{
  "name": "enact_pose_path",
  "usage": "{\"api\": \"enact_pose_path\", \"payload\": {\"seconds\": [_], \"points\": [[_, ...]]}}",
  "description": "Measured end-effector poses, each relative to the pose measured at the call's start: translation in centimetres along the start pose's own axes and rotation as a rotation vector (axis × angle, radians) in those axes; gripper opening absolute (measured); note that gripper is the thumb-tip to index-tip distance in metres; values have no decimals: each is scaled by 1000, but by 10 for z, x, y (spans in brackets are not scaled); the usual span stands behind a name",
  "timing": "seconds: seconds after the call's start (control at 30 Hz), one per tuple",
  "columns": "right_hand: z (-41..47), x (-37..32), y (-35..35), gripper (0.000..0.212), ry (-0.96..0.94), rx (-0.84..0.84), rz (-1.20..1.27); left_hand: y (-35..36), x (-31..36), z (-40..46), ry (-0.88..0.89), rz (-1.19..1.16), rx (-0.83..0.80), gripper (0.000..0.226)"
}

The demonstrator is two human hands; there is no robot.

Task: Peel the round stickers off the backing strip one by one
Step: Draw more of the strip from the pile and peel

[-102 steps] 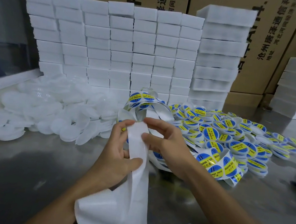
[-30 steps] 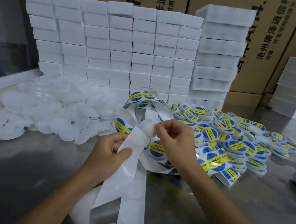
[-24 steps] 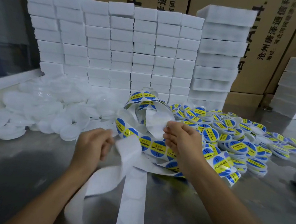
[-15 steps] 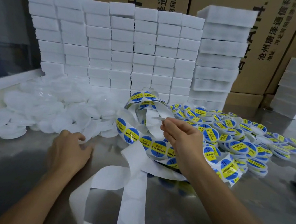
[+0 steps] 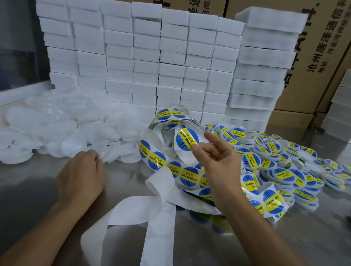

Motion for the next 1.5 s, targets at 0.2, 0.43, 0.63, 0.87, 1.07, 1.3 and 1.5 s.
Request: {"api": "enact_pose_path", "payload": {"seconds": [0.2, 0.43, 0.63, 0.87, 1.07, 1.3, 1.5], "points": [[2, 1, -1, 12, -4, 54, -35, -5, 26, 0, -223, -727, 149, 6], [1, 0, 0, 6, 32, 43, -111, -12, 49, -1, -486, -1414, -18, 15], [-3, -4, 4, 11, 113, -83, -22, -17, 63, -7, -513, -1560, -119, 23], [-15, 2, 19, 7, 118, -226, -80, -16, 76, -12, -473, -1597, -193, 15], [-16, 1, 20, 6, 98, -232, -104, -18, 80, -14, -466, -1596, -212, 14], [-17, 2, 20, 4, 104, -233, -134, -20, 80, -14, -479, -1573, -197, 15], [-15, 4, 19, 5, 88, -212, -163, -20, 81, -15, -459, -1556, -190, 18]]}}
Point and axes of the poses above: each hand's wrist, its own z-axis towards the middle knuckle, its own y-axis out of the palm, x = y × z, the point moved 2 cm from there along z, towards the middle knuckle, and after that the axes turned 8 degrees about y, right-handed, at the moved point
